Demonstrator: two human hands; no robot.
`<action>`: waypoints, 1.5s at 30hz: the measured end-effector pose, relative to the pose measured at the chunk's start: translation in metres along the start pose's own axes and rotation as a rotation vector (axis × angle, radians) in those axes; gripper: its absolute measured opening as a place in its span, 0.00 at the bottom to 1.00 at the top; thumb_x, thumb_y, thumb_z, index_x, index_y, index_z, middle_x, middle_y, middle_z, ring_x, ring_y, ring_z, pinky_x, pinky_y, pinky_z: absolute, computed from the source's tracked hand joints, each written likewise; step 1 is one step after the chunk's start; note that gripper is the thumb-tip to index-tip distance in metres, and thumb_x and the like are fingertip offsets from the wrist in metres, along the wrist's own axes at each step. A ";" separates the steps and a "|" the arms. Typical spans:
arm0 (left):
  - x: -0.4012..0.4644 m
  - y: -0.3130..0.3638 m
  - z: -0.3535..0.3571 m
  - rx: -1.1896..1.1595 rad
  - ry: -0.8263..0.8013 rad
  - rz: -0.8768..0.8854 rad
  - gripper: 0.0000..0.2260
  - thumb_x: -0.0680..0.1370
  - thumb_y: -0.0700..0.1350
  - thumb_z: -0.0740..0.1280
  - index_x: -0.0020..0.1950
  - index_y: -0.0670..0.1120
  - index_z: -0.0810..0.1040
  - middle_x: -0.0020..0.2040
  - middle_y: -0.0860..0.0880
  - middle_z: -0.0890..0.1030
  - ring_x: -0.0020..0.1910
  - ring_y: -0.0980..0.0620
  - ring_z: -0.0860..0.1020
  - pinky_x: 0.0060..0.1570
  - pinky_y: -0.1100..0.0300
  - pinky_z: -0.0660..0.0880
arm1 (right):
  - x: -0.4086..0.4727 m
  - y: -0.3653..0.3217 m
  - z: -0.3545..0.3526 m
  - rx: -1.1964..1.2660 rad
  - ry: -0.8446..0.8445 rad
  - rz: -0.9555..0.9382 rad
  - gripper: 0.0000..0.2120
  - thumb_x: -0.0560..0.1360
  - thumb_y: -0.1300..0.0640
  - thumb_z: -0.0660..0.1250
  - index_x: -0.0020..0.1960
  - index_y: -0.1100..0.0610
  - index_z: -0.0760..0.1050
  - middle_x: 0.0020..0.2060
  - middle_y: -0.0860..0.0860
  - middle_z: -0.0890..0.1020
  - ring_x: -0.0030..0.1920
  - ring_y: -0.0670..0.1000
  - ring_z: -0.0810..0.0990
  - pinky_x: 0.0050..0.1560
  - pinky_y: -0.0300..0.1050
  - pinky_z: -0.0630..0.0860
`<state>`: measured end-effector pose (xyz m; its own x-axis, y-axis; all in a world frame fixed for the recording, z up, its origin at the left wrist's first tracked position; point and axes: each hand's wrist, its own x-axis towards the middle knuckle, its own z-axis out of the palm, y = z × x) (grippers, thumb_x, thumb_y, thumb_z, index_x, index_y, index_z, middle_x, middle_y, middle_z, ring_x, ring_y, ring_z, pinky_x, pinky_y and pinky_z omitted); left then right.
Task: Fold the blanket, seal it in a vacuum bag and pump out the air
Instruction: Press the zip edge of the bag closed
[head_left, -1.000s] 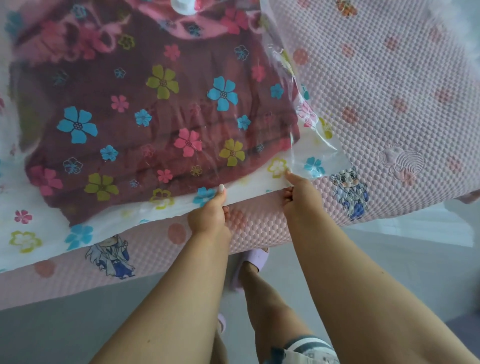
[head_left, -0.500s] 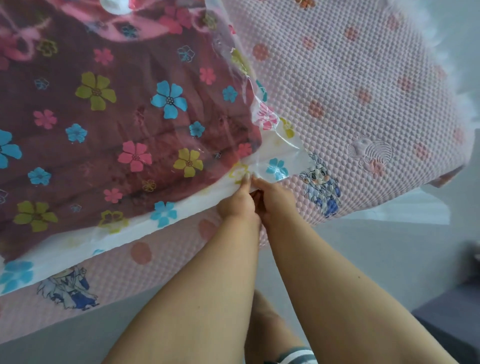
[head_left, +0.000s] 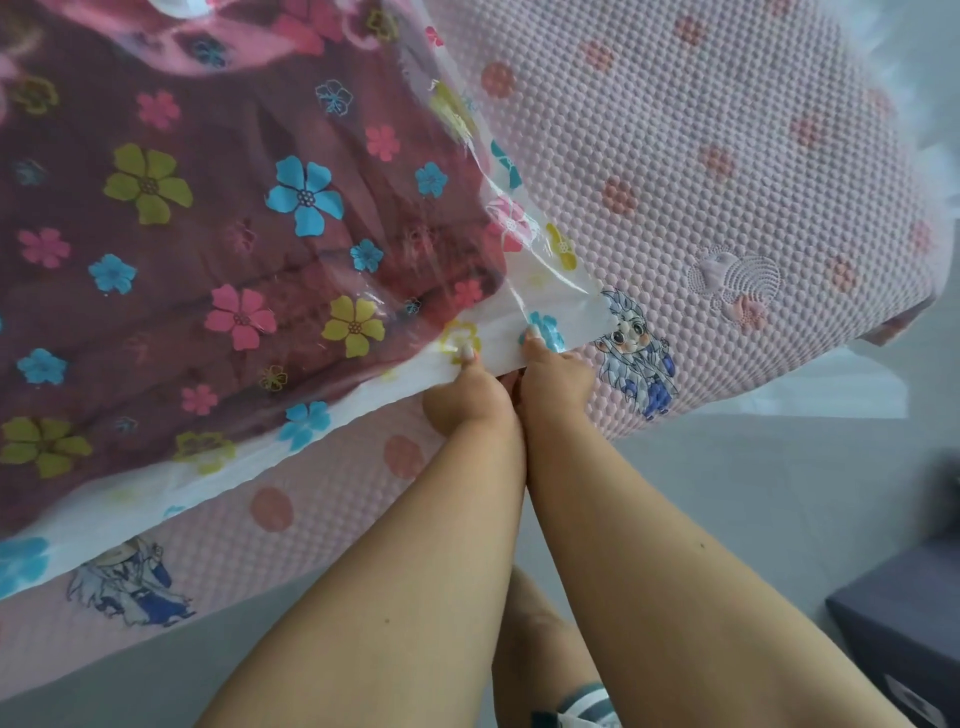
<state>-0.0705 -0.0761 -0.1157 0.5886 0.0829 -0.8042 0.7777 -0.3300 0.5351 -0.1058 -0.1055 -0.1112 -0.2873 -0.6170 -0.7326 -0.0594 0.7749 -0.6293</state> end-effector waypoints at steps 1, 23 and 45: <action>-0.001 0.000 0.000 0.010 0.019 0.001 0.14 0.75 0.49 0.71 0.52 0.40 0.79 0.51 0.41 0.83 0.48 0.42 0.81 0.50 0.52 0.78 | 0.002 0.000 -0.001 -0.042 0.028 -0.022 0.19 0.73 0.51 0.72 0.32 0.57 0.67 0.25 0.50 0.73 0.26 0.48 0.72 0.26 0.36 0.68; -0.029 -0.004 0.017 0.086 -0.184 -0.059 0.14 0.76 0.47 0.70 0.52 0.36 0.79 0.51 0.40 0.83 0.48 0.43 0.82 0.53 0.49 0.79 | 0.008 -0.022 -0.023 -0.269 -0.085 -0.094 0.18 0.77 0.50 0.67 0.34 0.59 0.69 0.30 0.53 0.75 0.31 0.51 0.73 0.30 0.38 0.69; -0.041 -0.006 0.027 -0.158 -0.204 -0.139 0.11 0.78 0.44 0.67 0.51 0.35 0.80 0.41 0.42 0.84 0.39 0.44 0.84 0.46 0.48 0.82 | 0.021 -0.024 -0.026 -0.153 -0.056 -0.121 0.23 0.77 0.49 0.66 0.30 0.57 0.64 0.27 0.55 0.73 0.33 0.54 0.72 0.43 0.52 0.74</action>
<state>-0.1056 -0.1025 -0.0926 0.4295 -0.0791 -0.8996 0.8821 -0.1767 0.4367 -0.1356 -0.1337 -0.1045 -0.2160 -0.7099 -0.6703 -0.2356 0.7042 -0.6698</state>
